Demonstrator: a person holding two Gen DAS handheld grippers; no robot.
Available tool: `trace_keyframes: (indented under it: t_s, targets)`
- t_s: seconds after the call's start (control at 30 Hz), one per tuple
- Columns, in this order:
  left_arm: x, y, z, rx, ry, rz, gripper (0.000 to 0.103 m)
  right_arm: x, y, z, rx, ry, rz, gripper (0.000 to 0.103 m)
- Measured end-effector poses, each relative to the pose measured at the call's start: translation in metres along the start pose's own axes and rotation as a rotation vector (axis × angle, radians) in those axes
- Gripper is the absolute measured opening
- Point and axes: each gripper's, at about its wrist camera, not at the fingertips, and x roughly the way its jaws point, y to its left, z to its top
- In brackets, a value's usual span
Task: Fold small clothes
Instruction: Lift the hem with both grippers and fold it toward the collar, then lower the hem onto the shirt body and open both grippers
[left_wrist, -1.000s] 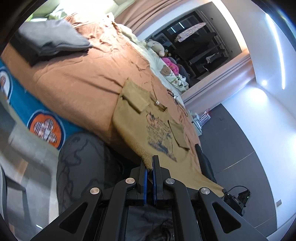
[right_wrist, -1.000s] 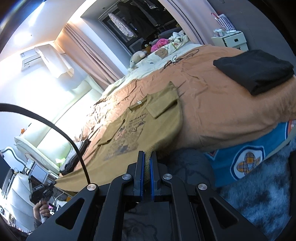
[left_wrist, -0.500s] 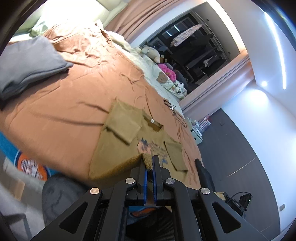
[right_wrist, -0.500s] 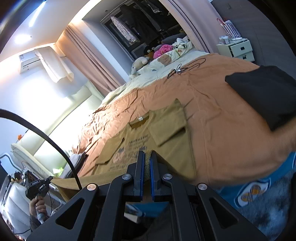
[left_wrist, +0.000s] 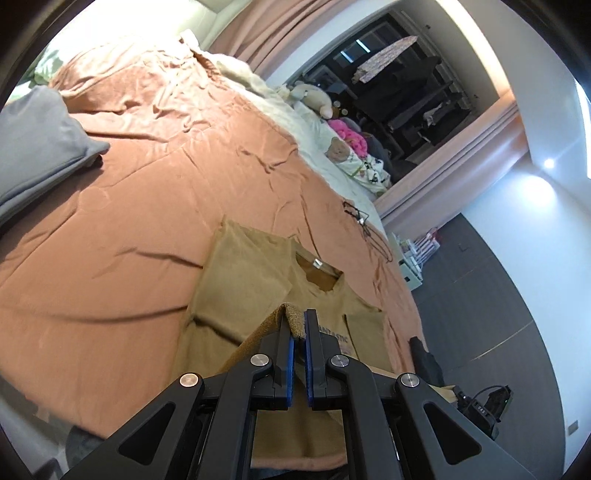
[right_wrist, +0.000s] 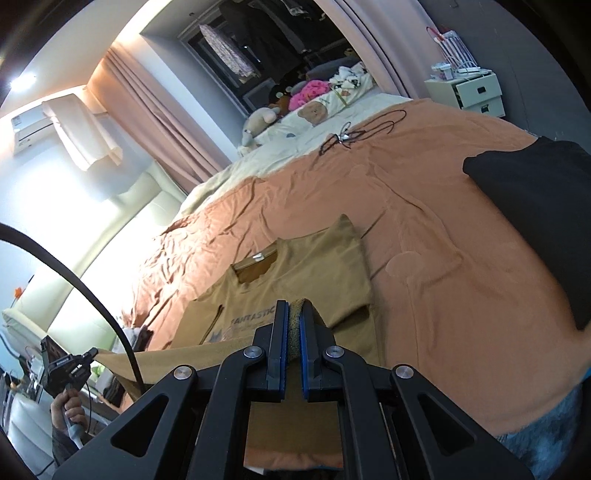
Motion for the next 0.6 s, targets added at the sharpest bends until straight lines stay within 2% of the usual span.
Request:
trace_keyframes:
  t_s: [0.6]
  targets:
    - [0.133,0.043,0.050,-0.057,0.132,0.168,0.004,0.120,-0.006,0.067,0.037,0.141,-0.092,0.002]
